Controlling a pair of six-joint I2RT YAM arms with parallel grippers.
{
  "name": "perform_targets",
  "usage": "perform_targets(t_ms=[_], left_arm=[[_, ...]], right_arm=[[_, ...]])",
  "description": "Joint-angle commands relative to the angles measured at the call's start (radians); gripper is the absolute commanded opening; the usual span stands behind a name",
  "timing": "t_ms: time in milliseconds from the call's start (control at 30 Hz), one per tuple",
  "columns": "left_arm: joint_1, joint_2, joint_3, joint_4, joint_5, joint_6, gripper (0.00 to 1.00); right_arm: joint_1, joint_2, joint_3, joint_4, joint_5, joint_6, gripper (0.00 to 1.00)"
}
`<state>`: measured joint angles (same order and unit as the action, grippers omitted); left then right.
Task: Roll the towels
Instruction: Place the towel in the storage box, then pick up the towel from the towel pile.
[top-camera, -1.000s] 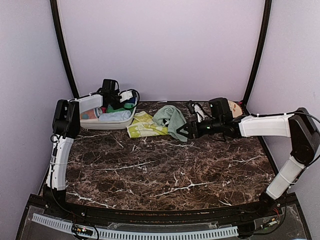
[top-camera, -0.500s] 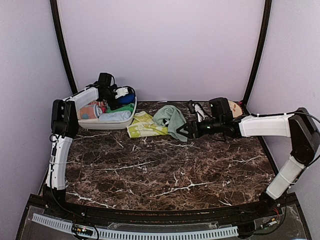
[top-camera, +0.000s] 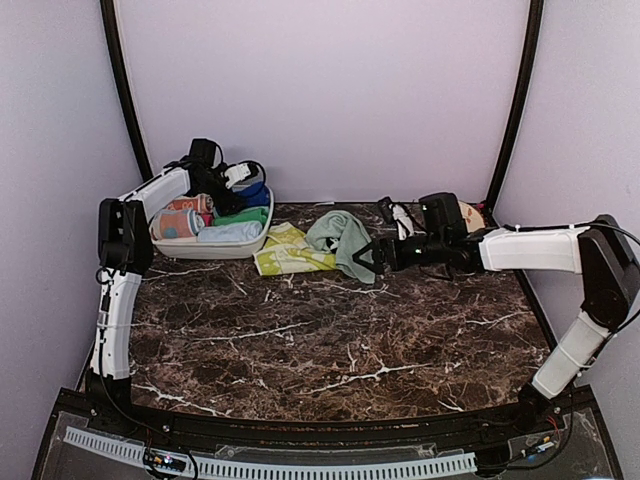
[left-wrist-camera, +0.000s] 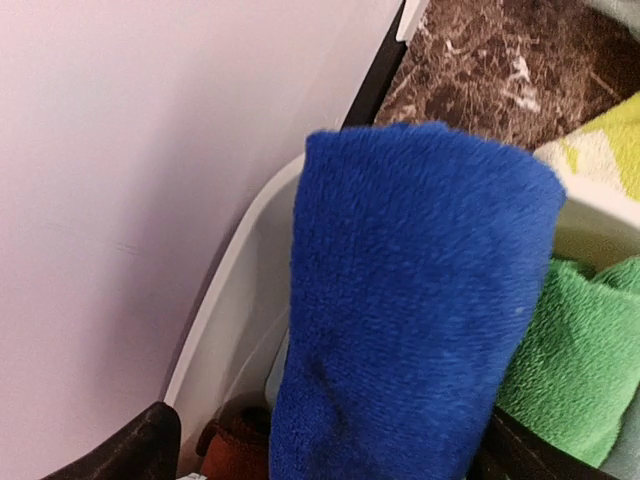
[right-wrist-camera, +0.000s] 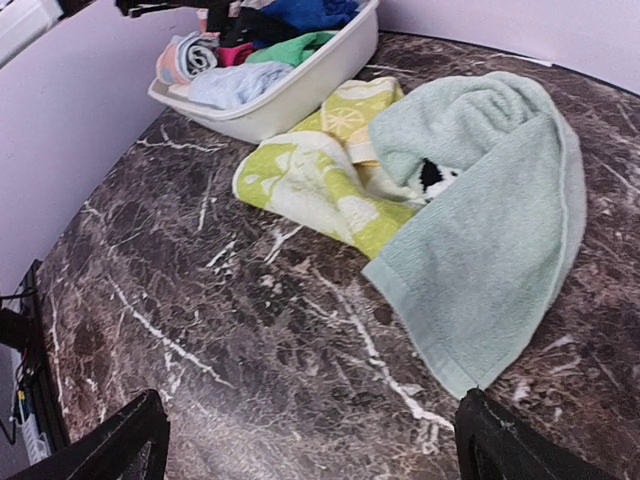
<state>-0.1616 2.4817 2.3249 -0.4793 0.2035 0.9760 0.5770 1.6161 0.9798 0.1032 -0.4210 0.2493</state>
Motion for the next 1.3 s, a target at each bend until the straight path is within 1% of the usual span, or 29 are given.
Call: perform_targets(t_ms=[0, 133, 200, 233, 333, 400, 467, 567, 667, 800, 933, 1067, 1133, 1233, 1267], left_arm=[[-0.005, -0.145, 0.055, -0.038, 0.079, -0.146, 0.99], [-0.006, -0.173, 0.067, -0.081, 0.109, -0.176, 0.99], [-0.004, -0.182, 0.068, -0.094, 0.113, -0.18, 0.99], [-0.004, -0.185, 0.069, -0.098, 0.112, -0.183, 0.99], [-0.003, -0.198, 0.068, -0.109, 0.112, -0.197, 0.99], [-0.001, -0.204, 0.065, -0.106, 0.111, -0.211, 0.99], [-0.004, -0.209, 0.046, -0.125, 0.123, -0.199, 0.99], [-0.012, -0.21, 0.015, -0.159, 0.123, -0.208, 0.99], [-0.011, -0.223, 0.016, -0.22, 0.184, -0.271, 0.98], [-0.01, -0.284, -0.021, -0.284, 0.258, -0.366, 0.98], [0.001, -0.381, -0.139, -0.326, 0.305, -0.42, 0.98], [-0.001, -0.489, -0.332, -0.367, 0.371, -0.395, 0.98], [-0.008, -0.551, -0.492, -0.332, 0.391, -0.388, 0.98], [-0.032, -0.619, -0.624, -0.311, 0.388, -0.373, 0.97], [-0.039, -0.636, -0.654, -0.313, 0.386, -0.371, 0.97]], right_arm=[[-0.018, -0.013, 0.062, -0.04, 0.207, -0.005, 1.0], [-0.021, -0.013, 0.099, -0.097, 0.454, 0.008, 1.0], [-0.045, 0.014, 0.155, -0.172, 0.5, 0.031, 1.0], [-0.061, 0.028, 0.18, -0.21, 0.49, 0.042, 1.0], [-0.125, 0.081, 0.194, -0.216, 0.299, 0.077, 1.0], [-0.152, 0.14, 0.218, -0.229, 0.248, 0.101, 1.0], [-0.154, 0.192, 0.265, -0.282, 0.255, 0.096, 1.0], [-0.146, 0.215, 0.253, -0.221, 0.263, 0.119, 0.94], [-0.122, 0.313, 0.334, -0.276, 0.269, 0.114, 0.84], [-0.086, 0.423, 0.421, -0.311, 0.258, 0.121, 0.81], [-0.065, 0.48, 0.463, -0.307, 0.216, 0.145, 0.77], [-0.044, 0.537, 0.495, -0.33, 0.191, 0.171, 0.72], [-0.032, 0.564, 0.52, -0.349, 0.172, 0.187, 0.65], [-0.015, 0.579, 0.538, -0.356, 0.156, 0.207, 0.51], [-0.014, 0.574, 0.54, -0.356, 0.153, 0.214, 0.45]])
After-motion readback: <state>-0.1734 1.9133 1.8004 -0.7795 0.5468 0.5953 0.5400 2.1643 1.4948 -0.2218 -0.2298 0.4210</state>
